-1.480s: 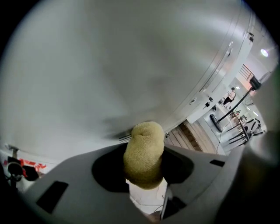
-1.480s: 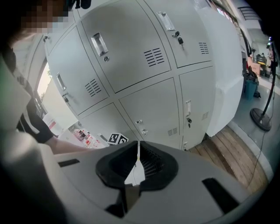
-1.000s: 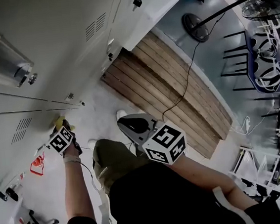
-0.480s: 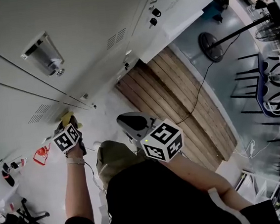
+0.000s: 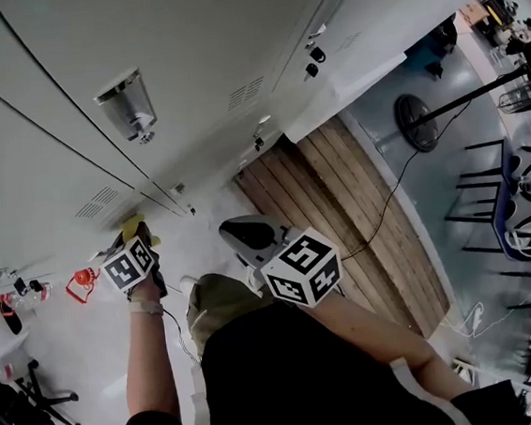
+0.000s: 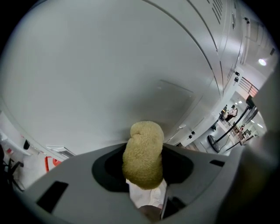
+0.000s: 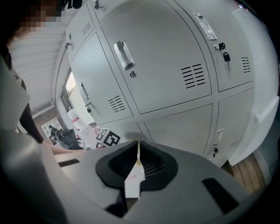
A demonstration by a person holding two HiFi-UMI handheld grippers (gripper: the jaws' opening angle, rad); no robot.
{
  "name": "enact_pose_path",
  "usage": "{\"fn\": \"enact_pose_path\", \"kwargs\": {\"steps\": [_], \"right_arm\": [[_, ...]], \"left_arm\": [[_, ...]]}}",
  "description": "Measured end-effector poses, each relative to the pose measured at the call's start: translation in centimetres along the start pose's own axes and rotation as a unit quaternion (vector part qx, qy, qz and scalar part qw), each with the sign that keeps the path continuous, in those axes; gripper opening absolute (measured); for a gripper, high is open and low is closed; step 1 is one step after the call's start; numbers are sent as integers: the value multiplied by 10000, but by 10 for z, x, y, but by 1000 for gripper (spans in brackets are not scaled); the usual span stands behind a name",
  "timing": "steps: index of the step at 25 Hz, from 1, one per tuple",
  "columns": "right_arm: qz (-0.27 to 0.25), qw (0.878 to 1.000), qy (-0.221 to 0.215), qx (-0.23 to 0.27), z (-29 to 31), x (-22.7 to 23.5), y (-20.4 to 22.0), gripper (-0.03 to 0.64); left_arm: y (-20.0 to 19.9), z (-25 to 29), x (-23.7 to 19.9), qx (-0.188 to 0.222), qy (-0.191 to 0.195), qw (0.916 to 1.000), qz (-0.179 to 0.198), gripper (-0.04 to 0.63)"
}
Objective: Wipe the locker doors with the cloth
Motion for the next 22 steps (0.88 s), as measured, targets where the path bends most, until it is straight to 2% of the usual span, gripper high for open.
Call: {"fn": "enact_pose_path", "kwargs": {"steps": [6,12,22], "right_arm": [[-124,9998,-98,-74,5,0,-2,28],[-113,9997,-83,-222,7,1,4,28],[311,9986,322,-297,-1,8,31,28]], "left_arm": [[4,0,-14,38,-147,9998,-107,176],[14,11,-24,10,-120,9996,-258,176],[29,47,-33,-251,1,9997,-10,176]]}}
Point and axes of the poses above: the fingertips, and each gripper's own axes: z forward along the fingers, x to its right, y out of its underside, the point moved 8 cm from there along -z, backward along the fingers, and after that the axes turned 5 degrees about -z, right-handed, at the moved point
